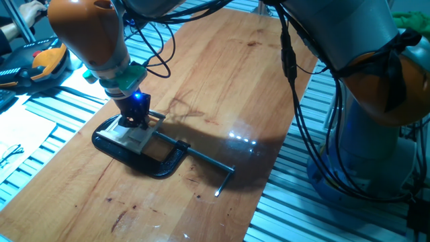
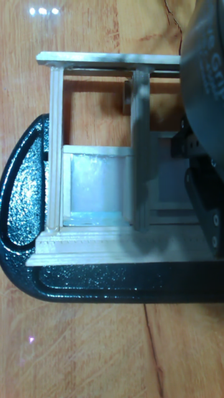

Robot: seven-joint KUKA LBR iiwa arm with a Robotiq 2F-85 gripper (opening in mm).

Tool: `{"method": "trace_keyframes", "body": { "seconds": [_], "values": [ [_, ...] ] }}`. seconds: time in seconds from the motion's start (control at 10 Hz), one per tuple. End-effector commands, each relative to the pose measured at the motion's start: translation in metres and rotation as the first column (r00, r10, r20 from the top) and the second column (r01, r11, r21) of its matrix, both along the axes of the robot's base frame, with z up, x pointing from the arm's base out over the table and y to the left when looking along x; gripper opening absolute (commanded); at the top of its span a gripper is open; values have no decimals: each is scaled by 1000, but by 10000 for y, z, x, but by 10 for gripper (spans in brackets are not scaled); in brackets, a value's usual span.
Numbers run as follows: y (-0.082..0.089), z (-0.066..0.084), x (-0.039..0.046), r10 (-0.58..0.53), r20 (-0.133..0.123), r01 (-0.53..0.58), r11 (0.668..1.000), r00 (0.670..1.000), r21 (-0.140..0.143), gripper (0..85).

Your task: Close a sliding window

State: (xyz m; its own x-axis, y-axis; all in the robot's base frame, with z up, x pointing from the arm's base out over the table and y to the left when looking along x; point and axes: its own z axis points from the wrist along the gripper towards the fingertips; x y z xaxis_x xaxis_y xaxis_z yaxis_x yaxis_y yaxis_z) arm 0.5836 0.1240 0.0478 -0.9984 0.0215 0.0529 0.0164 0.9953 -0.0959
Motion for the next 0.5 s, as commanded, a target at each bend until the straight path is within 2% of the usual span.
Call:
{"method": "trace_keyframes", "body": {
  "seconds": [0.0, 0.4],
  "values": [
    [-6, 2, 3, 0, 0, 0, 1000, 1000, 0, 0],
    [-70, -12, 11, 8, 2, -8, 1000, 1000, -7, 0]
  ]
}}
